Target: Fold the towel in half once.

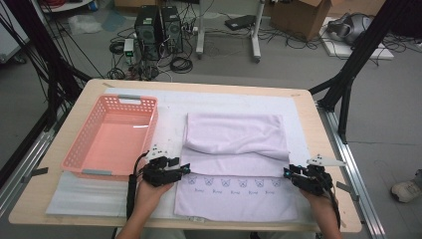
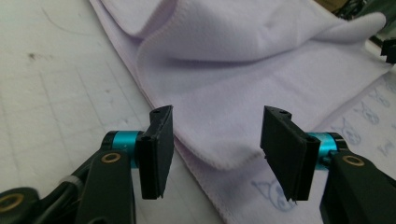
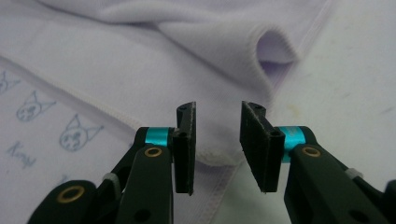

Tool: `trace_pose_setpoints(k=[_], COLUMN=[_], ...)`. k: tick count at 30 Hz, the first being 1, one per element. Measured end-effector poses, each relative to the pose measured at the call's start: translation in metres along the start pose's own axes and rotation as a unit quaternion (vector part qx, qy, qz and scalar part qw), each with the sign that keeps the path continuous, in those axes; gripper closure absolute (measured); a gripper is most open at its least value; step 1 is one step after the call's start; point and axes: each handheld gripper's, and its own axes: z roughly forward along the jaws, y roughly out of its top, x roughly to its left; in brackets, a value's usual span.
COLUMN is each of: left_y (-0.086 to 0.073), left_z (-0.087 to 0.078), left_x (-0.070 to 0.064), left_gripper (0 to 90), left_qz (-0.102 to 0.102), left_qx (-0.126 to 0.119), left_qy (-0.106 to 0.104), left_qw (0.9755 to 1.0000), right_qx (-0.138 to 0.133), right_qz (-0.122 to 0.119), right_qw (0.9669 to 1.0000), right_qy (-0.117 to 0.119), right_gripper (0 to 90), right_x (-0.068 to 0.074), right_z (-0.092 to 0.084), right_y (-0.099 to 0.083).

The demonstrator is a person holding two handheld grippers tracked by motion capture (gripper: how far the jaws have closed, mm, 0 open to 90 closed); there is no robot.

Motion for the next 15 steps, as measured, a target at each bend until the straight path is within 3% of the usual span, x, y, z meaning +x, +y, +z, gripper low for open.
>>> trace_pose_setpoints(k=[3,7,8,12,15], left_y=[-0.001,-0.001,-0.001,-0.001,-0.002], left_z=[0.002,0.006,0.006,0.004,-0.001], left_x=[-0.007,-0.015,-0.015,-0.012,-0.011], left_gripper=[62.7,82.7,85.4,87.0,87.3], left_qz=[0.023,0.055,0.055,0.04,0.029], left_qx=[0.016,0.037,0.037,0.033,0.012], left_qy=[0.018,0.041,0.041,0.033,0.022], left_qw=[0.9994,0.9969,0.9969,0.9981,0.9993], right_qx=[0.011,0.015,0.016,0.016,0.004], right_qz=[-0.007,-0.024,-0.026,-0.033,-0.031], right_qw=[0.9999,0.9994,0.9993,0.999,0.9993], right_qy=[-0.007,-0.021,-0.023,-0.026,-0.02], right_gripper=[68.3,82.2,86.3,88.5,88.9], right_x=[0.003,0.006,0.006,0.007,0.008], right_z=[0.001,0.0,-0.001,-0.001,-0.004], right_y=[-0.006,-0.008,-0.009,-0.009,-0.009])
